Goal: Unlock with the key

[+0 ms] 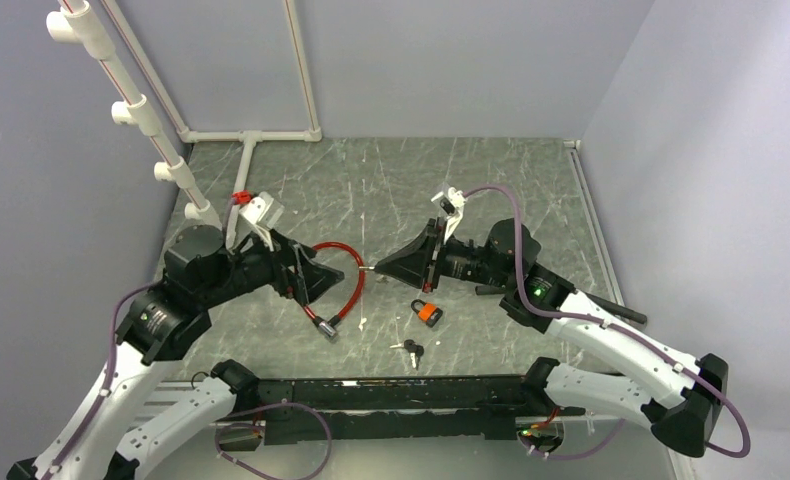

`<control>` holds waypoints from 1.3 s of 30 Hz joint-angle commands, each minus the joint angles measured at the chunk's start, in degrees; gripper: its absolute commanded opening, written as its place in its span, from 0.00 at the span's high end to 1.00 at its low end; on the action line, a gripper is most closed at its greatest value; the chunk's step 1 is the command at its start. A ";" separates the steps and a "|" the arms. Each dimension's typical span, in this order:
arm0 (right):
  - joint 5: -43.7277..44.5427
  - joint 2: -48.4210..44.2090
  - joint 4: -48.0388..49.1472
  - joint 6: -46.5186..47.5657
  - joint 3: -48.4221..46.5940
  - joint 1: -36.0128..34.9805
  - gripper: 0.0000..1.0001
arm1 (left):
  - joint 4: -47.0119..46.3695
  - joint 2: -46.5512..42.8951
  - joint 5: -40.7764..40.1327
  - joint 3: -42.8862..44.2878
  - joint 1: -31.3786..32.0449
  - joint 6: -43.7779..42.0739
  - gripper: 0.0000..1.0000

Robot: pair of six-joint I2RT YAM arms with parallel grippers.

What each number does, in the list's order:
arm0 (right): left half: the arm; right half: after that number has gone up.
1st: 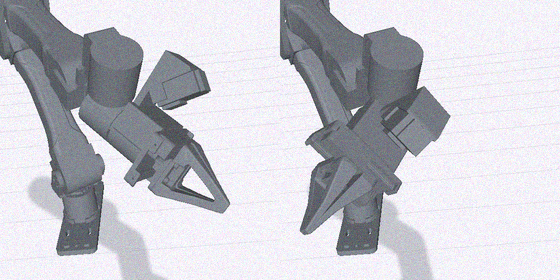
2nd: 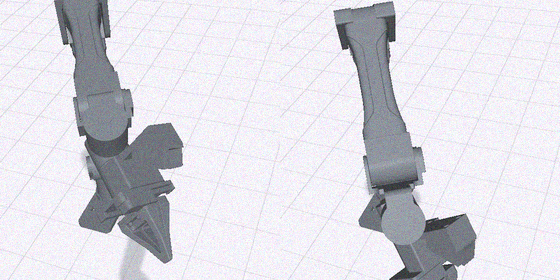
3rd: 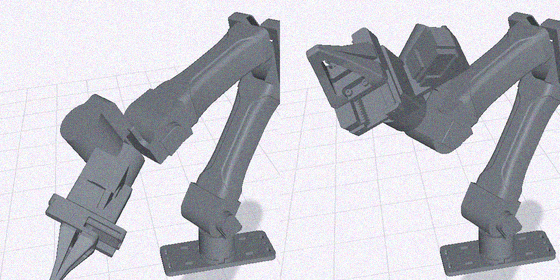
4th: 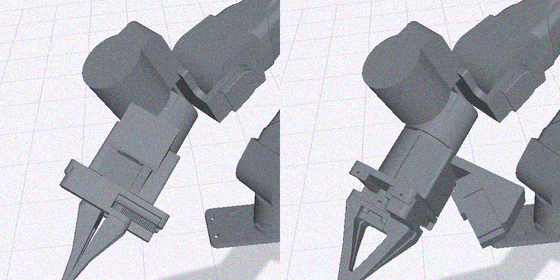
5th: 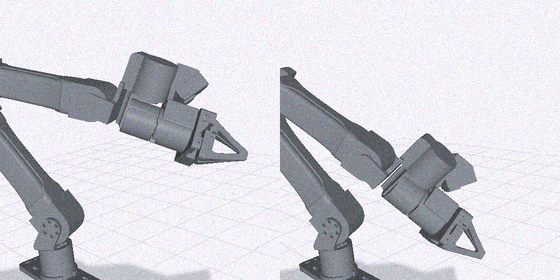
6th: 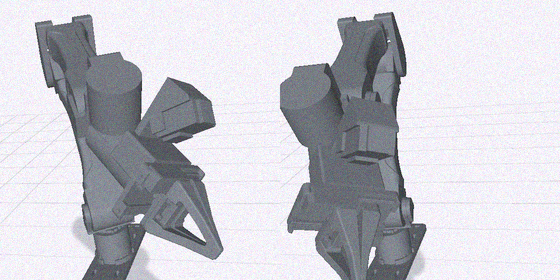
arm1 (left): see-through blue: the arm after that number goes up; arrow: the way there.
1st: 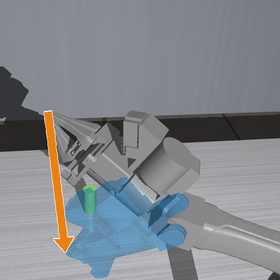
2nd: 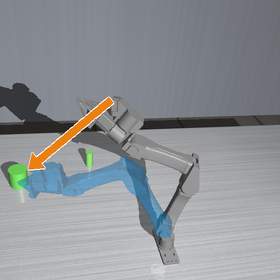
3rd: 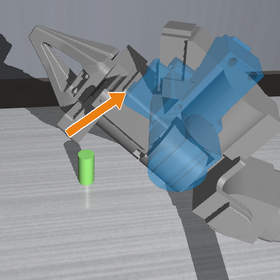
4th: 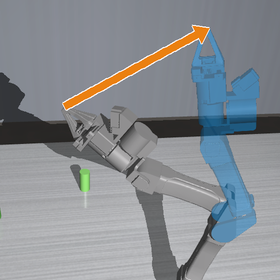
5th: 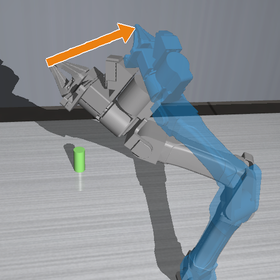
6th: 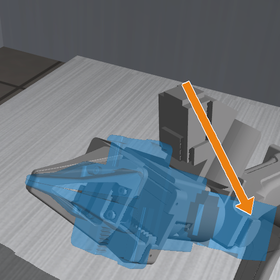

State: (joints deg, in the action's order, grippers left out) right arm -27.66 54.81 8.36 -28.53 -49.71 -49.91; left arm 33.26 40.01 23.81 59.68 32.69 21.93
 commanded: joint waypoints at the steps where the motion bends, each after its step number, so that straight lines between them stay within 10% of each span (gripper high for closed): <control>1: 3.31 -0.76 -1.98 -0.82 -1.54 0.15 1.00 | 4.73 0.09 -11.43 2.69 -0.26 2.95 0.01; 15: 13.13 2.31 -19.88 -19.11 -10.24 6.93 1.00 | 26.58 4.84 -35.85 5.26 -0.26 24.07 0.11; 21: 3.13 0.13 -13.46 -30.62 -7.07 13.59 1.00 | 22.34 4.55 -33.05 -1.53 -0.26 29.58 0.14; 39: 14.39 -5.65 -16.07 -23.23 3.81 14.31 1.00 | 8.57 18.33 -31.08 -22.01 -0.26 46.39 0.28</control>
State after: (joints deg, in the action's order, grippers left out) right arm -15.31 50.24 -8.75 -53.17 -46.65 -35.77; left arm 49.95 57.91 -5.98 39.66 32.58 63.26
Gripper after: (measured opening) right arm 0.027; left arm 0.730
